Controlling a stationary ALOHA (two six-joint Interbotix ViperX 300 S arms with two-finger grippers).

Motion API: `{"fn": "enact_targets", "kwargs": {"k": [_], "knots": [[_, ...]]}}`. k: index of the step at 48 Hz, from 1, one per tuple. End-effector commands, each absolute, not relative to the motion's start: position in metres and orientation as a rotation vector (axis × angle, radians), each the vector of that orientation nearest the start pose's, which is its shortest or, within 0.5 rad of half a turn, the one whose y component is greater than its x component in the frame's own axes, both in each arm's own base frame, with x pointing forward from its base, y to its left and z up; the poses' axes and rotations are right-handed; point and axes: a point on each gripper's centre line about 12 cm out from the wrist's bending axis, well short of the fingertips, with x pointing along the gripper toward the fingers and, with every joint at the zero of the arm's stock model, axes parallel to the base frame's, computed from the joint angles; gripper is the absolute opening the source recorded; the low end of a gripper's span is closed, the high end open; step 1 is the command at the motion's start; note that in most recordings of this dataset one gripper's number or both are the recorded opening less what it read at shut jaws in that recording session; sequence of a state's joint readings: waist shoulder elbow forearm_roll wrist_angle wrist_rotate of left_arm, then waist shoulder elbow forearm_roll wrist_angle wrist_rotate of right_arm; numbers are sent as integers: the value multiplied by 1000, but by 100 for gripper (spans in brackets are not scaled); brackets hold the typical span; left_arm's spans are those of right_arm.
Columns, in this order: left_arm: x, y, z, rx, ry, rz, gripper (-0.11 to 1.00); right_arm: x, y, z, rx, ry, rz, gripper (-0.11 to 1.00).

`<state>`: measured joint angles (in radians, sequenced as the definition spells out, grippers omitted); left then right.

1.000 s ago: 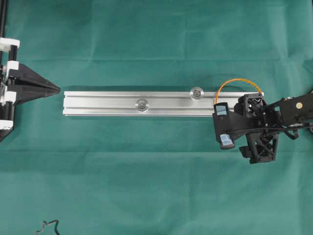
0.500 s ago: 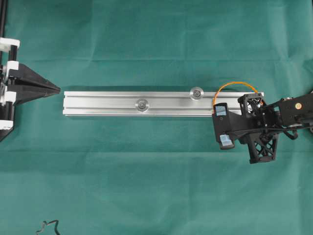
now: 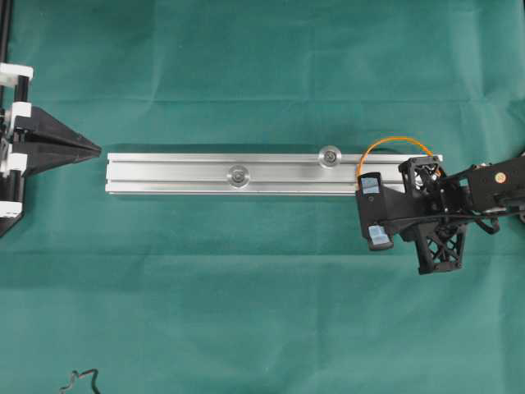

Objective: Hook the rubber onto the shaft.
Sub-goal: 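Carry the held band left along the rail toward the knobs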

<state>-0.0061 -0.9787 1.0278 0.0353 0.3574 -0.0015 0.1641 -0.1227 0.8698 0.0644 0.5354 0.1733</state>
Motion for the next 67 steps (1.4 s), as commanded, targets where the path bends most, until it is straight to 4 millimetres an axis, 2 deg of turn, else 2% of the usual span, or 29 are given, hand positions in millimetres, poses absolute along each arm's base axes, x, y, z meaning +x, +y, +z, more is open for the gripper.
{"fn": "enact_targets", "kwargs": {"k": [1, 18, 33, 49, 67], "knots": [[196, 0, 294, 36, 376, 0, 0, 279, 51, 130, 115, 1240, 32, 6], [196, 0, 295, 38, 374, -2, 0, 273, 50, 158, 115, 1247, 39, 6], [196, 0, 295, 38, 374, -2, 0, 276, 50, 197, 93, 1231, 46, 6], [196, 0, 295, 38, 374, -2, 0, 275, 44, 247, 27, 1239, 28, 6], [196, 0, 295, 38, 374, 0, 0, 270, 40, 283, 5, 1254, 11, 6]]}}
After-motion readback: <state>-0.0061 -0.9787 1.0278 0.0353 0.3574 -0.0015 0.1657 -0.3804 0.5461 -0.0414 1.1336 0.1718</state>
